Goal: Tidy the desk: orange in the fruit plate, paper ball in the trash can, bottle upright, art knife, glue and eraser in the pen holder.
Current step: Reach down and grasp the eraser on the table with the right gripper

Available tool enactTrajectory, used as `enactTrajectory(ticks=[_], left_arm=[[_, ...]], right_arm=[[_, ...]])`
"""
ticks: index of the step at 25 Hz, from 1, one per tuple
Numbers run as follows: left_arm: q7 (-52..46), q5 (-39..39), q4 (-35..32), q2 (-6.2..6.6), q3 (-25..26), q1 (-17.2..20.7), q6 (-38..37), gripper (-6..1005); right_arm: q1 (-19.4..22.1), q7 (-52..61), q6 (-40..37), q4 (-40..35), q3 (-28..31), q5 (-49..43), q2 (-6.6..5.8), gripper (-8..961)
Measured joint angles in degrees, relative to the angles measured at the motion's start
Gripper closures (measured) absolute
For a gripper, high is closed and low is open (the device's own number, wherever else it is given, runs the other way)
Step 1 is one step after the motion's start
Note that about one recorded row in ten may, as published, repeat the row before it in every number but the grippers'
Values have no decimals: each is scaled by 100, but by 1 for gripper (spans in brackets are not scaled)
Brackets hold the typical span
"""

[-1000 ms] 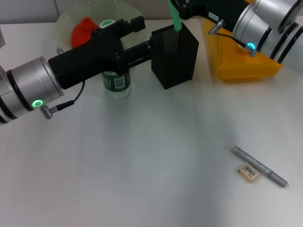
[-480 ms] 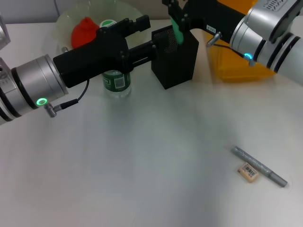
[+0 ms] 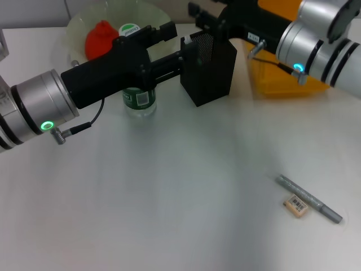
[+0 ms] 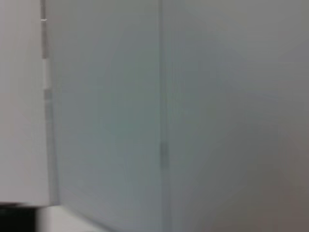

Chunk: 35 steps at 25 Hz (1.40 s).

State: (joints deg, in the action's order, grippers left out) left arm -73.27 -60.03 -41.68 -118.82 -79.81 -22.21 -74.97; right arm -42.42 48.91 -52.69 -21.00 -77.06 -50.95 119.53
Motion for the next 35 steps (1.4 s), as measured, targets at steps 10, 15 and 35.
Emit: enactTrajectory(ticks=[10,15,35], left_arm=[[45,142,57,0,-14,66,-128,275],[56,148,65,-7,-26,68,-135,275],[337,427,377,-14,-43,65,-181,275]], right_arm=[[2196,5658,-1809,-5711,356,-5966,-22,347],[1817,5816,-4062,-5880,1603,-6790,-175,337],[1066,5383,-5757,-6220,420,-9248,-66,343]])
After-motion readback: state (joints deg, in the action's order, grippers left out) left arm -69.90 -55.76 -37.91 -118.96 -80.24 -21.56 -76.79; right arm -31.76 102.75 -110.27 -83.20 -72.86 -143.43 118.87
